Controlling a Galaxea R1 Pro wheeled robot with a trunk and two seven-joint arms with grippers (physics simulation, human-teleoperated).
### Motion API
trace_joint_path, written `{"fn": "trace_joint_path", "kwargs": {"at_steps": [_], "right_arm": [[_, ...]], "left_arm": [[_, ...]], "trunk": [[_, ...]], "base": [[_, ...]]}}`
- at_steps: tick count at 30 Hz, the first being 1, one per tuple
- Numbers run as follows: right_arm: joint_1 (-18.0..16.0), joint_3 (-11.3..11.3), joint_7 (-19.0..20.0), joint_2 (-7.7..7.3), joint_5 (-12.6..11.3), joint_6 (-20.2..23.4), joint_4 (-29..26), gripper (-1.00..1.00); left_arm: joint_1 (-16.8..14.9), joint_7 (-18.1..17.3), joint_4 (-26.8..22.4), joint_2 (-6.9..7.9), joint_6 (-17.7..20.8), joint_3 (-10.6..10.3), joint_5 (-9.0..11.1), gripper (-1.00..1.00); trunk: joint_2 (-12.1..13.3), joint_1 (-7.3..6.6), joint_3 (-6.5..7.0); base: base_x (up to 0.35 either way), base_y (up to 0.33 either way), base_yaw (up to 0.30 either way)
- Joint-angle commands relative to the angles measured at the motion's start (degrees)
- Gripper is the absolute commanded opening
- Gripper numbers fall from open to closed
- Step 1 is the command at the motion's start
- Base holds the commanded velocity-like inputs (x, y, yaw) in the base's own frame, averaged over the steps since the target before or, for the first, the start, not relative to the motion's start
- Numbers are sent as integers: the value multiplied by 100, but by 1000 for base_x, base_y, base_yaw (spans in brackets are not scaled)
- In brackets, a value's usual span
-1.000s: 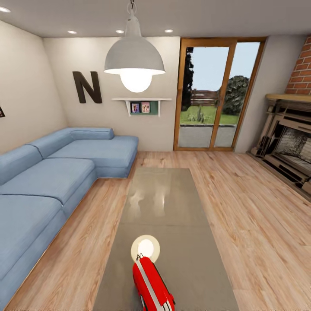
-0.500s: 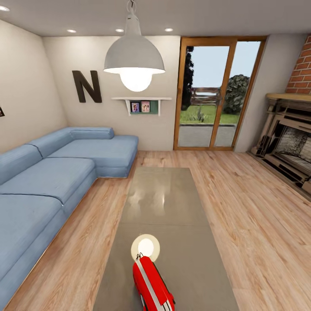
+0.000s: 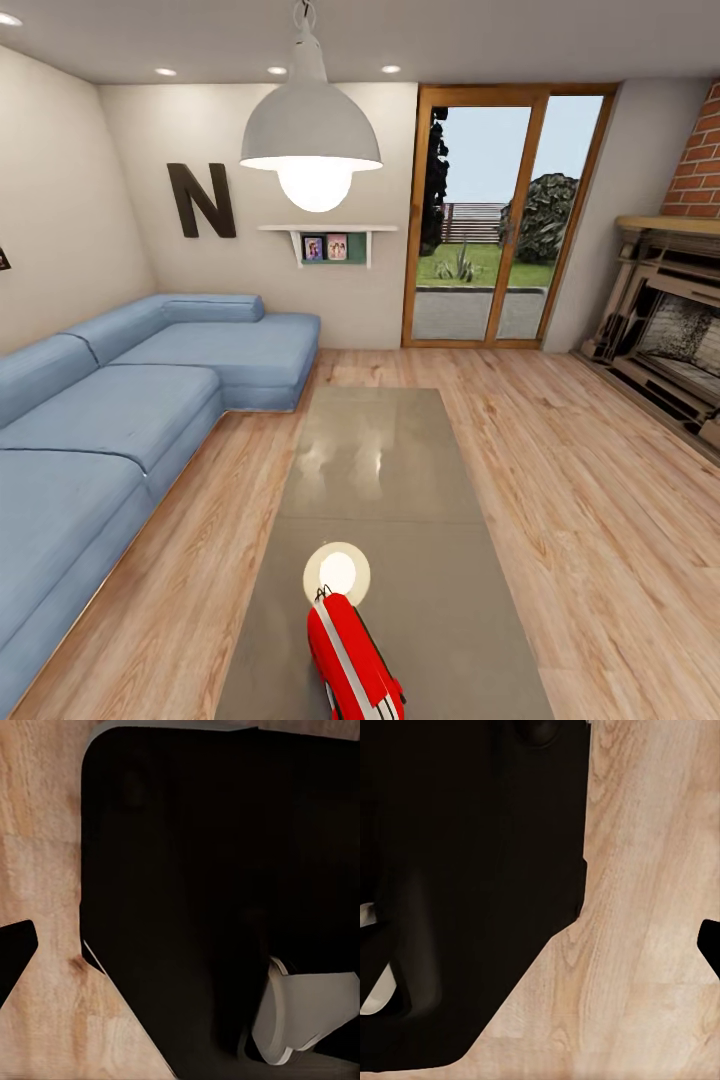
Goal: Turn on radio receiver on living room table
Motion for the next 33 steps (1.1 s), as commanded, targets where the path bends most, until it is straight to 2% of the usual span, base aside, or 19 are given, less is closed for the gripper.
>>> {"fn": "trace_joint_path", "kwargs": {"at_steps": [1,13,31,33], "right_arm": [[0,0,0,0,-2,0,0,100],[0,-1,0,-1,-6,0,-1,100],[0,-3,0,1,-6,0,-1,100],[0,-3,0,1,-6,0,0,100]], "left_arm": [[0,-7,-3,0,3,-3,28,100],[0,1,0,-64,18,-10,74,100],[0,7,7,-62,9,-17,70,100],[0,6,8,-62,9,-17,75,100]], "trunk": [[0,0,0],[0,0,0],[-722,395,-323],[-722,395,-323]], "base": [[0,0,0],[0,0,0],[0,0,0],[0,0,0]]}}
